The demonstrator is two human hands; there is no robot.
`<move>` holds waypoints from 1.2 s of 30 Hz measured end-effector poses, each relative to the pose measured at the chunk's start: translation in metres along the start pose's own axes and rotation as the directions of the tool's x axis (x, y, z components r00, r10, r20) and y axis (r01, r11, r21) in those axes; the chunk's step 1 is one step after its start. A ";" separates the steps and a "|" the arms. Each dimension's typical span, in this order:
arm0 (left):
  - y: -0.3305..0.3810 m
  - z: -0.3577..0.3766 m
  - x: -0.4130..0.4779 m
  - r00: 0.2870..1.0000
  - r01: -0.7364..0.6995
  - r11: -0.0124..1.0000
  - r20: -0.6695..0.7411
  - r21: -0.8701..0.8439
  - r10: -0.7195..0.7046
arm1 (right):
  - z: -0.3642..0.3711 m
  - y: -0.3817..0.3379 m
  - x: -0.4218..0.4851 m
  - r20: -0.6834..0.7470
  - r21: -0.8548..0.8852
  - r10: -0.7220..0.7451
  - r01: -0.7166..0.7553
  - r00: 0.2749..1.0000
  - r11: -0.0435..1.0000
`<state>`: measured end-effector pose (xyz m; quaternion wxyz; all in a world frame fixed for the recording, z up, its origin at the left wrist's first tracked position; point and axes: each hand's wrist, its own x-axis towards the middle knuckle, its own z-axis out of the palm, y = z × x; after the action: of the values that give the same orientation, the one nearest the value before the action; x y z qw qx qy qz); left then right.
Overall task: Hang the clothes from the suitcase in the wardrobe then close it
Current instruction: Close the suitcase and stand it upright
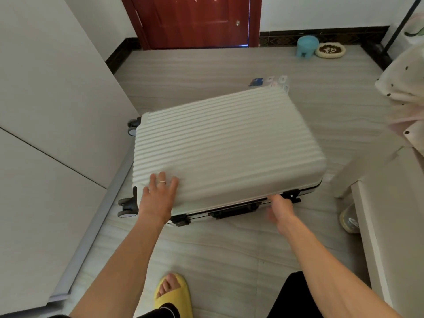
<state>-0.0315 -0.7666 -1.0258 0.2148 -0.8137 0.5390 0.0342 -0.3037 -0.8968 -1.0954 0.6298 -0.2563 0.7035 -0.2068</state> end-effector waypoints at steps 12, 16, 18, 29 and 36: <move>0.161 -0.063 0.029 0.890 -0.450 0.878 -0.157 -0.161 0.428 | -0.021 0.001 -0.009 0.005 0.123 0.115 -0.115 0.993 0.986; 0.178 -0.046 0.025 0.934 -0.344 0.924 -0.159 -0.164 0.320 | -0.017 0.006 -0.007 0.009 0.178 0.083 -0.083 0.997 0.981; 0.180 -0.047 0.029 0.933 -0.348 0.922 -0.165 -0.169 0.321 | -0.017 0.005 -0.008 0.059 0.224 0.074 -0.086 0.995 0.971; 0.185 -0.042 0.027 0.934 -0.340 0.921 -0.178 -0.190 0.309 | -0.021 0.003 -0.016 0.143 0.346 0.088 -0.133 0.986 0.929; 0.186 -0.041 0.029 0.930 -0.350 0.915 -0.192 -0.202 0.313 | -0.024 0.003 -0.015 0.171 0.383 0.076 -0.138 0.982 0.914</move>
<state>-0.1921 -0.8686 -1.0552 0.0664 -0.7299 0.6767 0.0698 -0.3272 -0.8859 -1.0824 0.7306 -0.1008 0.6105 -0.2886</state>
